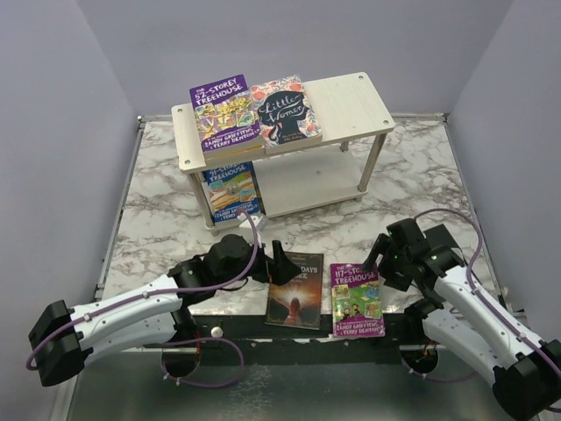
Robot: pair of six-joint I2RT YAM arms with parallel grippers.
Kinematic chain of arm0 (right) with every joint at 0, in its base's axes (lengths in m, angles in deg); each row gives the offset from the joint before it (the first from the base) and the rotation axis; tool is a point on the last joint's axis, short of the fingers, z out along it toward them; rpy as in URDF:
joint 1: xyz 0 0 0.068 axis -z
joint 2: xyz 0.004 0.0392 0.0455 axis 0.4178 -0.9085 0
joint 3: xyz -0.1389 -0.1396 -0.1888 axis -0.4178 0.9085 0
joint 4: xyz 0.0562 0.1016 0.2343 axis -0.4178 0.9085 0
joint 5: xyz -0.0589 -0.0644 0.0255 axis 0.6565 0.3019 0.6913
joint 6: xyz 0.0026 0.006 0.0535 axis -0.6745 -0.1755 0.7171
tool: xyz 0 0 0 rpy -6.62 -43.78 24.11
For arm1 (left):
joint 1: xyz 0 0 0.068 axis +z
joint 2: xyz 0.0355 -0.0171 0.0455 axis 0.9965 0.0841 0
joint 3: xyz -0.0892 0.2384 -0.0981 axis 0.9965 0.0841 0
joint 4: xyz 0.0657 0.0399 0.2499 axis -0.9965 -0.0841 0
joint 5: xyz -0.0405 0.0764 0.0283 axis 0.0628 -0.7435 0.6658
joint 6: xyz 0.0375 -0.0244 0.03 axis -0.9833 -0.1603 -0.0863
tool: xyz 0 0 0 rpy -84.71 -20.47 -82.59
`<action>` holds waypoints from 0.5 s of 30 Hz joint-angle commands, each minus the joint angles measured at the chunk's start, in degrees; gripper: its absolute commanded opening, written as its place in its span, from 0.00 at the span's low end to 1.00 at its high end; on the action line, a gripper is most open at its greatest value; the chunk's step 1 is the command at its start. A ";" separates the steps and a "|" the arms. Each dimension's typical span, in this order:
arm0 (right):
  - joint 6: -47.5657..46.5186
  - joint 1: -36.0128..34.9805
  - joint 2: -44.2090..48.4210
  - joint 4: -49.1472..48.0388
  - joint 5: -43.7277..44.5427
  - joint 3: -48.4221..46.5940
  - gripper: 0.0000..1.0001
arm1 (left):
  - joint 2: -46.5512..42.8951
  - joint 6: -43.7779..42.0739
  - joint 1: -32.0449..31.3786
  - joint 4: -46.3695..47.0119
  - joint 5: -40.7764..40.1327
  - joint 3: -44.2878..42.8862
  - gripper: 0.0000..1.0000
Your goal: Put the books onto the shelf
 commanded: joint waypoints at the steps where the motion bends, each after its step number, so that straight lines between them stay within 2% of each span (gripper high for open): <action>1: 1.79 0.04 -0.14 -1.88 -0.79 3.87 0.82 | -2.56 0.71 -0.14 1.49 1.52 2.07 0.99; 9: 0.80 -0.03 1.19 -6.46 -9.52 9.93 0.81 | -4.25 0.79 -0.14 1.56 2.55 3.32 0.99; 15: 1.42 -0.02 3.35 -8.43 -13.11 12.90 0.72 | -4.88 1.47 -0.14 1.67 2.39 4.73 0.99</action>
